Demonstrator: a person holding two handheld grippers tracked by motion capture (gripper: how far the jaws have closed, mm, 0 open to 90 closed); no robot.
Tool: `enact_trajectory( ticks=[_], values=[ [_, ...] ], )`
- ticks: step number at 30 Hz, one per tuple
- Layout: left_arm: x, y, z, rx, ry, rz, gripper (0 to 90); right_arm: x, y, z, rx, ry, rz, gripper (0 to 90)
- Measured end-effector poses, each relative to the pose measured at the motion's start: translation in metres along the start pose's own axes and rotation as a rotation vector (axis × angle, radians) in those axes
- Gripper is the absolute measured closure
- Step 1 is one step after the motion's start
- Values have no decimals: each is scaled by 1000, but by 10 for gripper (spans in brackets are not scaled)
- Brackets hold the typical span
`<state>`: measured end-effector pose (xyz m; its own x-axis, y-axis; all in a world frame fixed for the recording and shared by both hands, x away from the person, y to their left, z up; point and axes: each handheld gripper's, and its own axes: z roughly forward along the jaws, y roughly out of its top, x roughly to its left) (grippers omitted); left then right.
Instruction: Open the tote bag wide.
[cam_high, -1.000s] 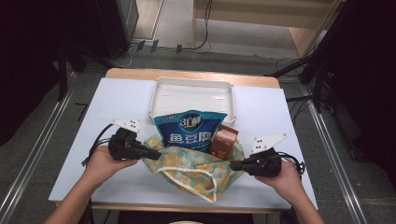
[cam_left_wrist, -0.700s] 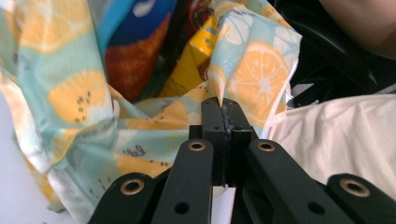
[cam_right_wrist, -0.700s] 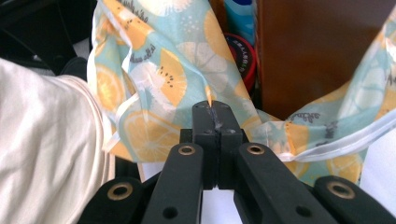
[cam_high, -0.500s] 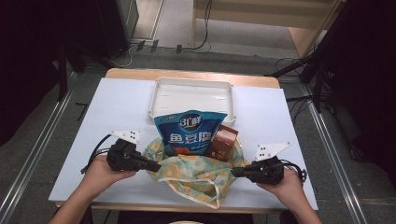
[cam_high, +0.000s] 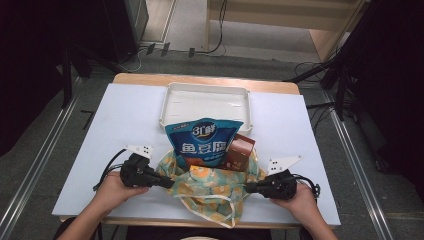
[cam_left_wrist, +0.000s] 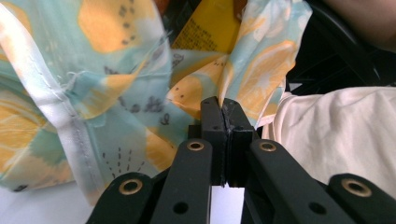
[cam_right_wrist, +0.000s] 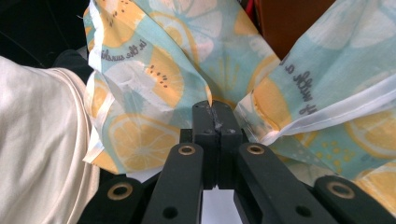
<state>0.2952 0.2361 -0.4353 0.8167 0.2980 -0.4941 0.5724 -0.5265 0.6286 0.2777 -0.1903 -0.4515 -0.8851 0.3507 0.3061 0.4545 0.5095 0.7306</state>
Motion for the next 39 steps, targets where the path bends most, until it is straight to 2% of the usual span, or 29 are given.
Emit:
enact_trajectory(
  ticks=[6, 9, 16, 19, 22, 24, 28, 34, 39],
  values=[
    [4, -2, 5, -9, -2, 1, 881, -1, -4, 5, 7, 1, -10, 900],
    [9, -4, 8, -20, -10, -24, 885, -2, -6, 8, 22, 3, -10, 900],
    [10, -4, 14, -17, -4, 15, 900, -1, -6, 16, 49, 7, -19, 900],
    [9, -5, 18, -6, -17, 12, 900, 1, -5, 19, 61, 10, -25, 900],
    [10, -5, 20, -3, -25, 9, 900, 3, -4, 22, 72, 13, -26, 900],
    [15, -6, 19, -3, -29, -12, 900, 1, -6, 22, 70, 9, -15, 900],
    [17, -9, 20, -9, -34, -27, 900, 0, -8, 22, 79, 3, -18, 900],
    [19, -11, 18, -5, 1, -17, 900, -5, -11, 23, 87, -5, -9, 900],
    [23, -12, 19, 0, 24, -21, 900, -7, -12, 26, 96, -10, -34, 900]
  ],
)
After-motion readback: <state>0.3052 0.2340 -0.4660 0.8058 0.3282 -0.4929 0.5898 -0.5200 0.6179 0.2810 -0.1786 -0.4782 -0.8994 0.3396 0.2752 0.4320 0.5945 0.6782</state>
